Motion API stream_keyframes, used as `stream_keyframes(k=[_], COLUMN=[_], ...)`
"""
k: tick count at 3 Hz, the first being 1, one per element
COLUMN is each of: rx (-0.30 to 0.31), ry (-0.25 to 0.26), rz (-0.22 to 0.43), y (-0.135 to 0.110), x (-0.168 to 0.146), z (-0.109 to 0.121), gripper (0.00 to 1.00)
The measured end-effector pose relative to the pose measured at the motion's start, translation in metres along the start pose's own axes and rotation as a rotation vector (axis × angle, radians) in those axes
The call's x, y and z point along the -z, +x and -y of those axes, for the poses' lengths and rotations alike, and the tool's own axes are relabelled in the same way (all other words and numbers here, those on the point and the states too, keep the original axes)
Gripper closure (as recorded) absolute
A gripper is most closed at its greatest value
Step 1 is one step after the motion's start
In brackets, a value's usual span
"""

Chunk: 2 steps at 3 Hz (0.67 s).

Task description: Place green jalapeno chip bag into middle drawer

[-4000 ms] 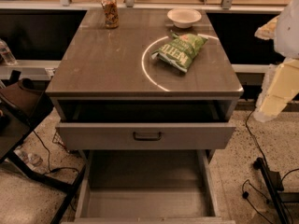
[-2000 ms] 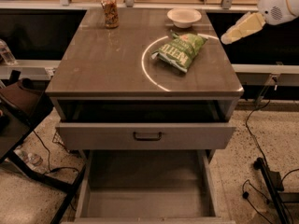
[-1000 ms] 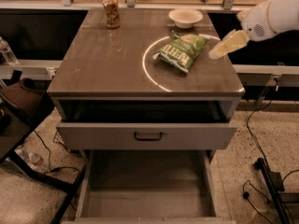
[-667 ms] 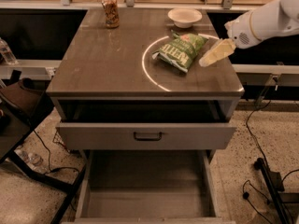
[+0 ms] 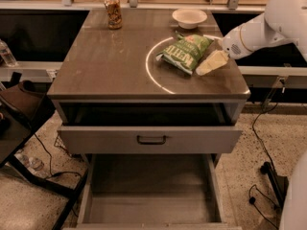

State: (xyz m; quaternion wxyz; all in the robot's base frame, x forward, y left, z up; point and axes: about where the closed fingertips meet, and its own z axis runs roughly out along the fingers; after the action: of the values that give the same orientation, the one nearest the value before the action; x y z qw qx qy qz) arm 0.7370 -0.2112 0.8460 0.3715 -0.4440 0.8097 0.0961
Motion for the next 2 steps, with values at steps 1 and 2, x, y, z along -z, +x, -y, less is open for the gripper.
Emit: stream_keyframes(k=[1,2], rx=[-0.024,-0.023], ry=[-0.009,-0.009], rz=[-0.008,-0.008], y=[0.0089,0.0054], x=[-0.0156,-0.012], z=[0.0006,0.0015], gripper=[0.38,0.61])
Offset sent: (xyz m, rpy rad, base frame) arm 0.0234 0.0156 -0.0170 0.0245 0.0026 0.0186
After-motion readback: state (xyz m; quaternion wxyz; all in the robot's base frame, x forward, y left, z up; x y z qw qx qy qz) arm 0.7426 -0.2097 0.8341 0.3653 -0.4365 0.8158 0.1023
